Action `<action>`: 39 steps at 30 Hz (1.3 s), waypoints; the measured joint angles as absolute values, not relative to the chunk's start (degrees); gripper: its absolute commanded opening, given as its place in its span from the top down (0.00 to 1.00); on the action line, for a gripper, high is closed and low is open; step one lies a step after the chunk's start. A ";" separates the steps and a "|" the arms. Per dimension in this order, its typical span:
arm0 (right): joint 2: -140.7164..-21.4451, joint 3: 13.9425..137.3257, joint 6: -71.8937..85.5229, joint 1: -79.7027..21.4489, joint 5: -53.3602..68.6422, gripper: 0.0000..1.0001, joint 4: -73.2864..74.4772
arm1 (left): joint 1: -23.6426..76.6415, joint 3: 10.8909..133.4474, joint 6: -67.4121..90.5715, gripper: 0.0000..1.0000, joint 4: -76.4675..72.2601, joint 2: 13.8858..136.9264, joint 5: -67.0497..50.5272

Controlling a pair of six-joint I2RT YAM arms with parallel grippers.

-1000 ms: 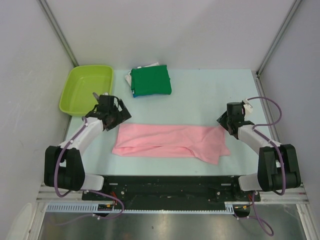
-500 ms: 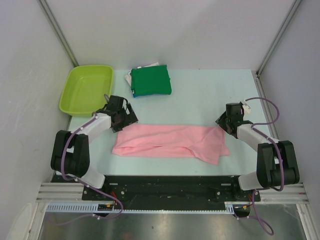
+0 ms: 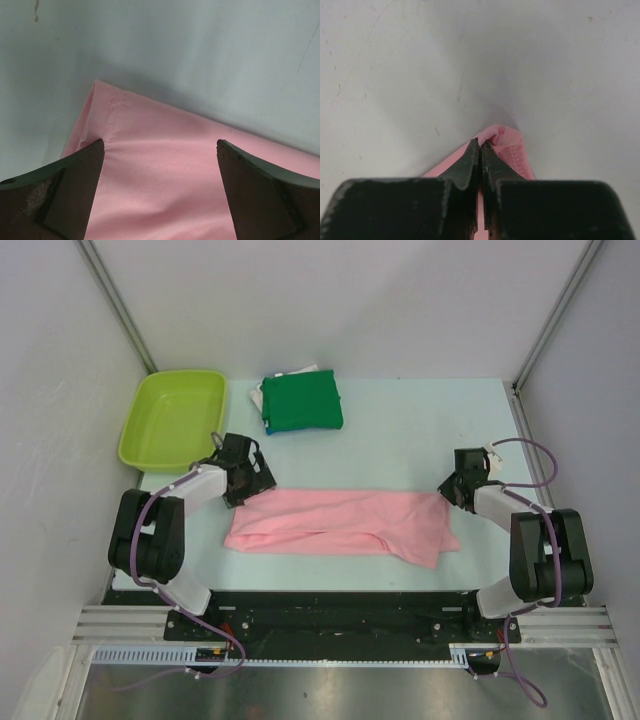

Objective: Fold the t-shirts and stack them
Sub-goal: Fold the tshirt

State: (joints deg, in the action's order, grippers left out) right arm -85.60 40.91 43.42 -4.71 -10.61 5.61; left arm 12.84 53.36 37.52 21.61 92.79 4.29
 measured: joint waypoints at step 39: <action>-45.45 39.18 51.99 -14.02 -14.20 0.00 32.18 | 12.95 47.35 37.54 0.00 24.58 65.84 1.37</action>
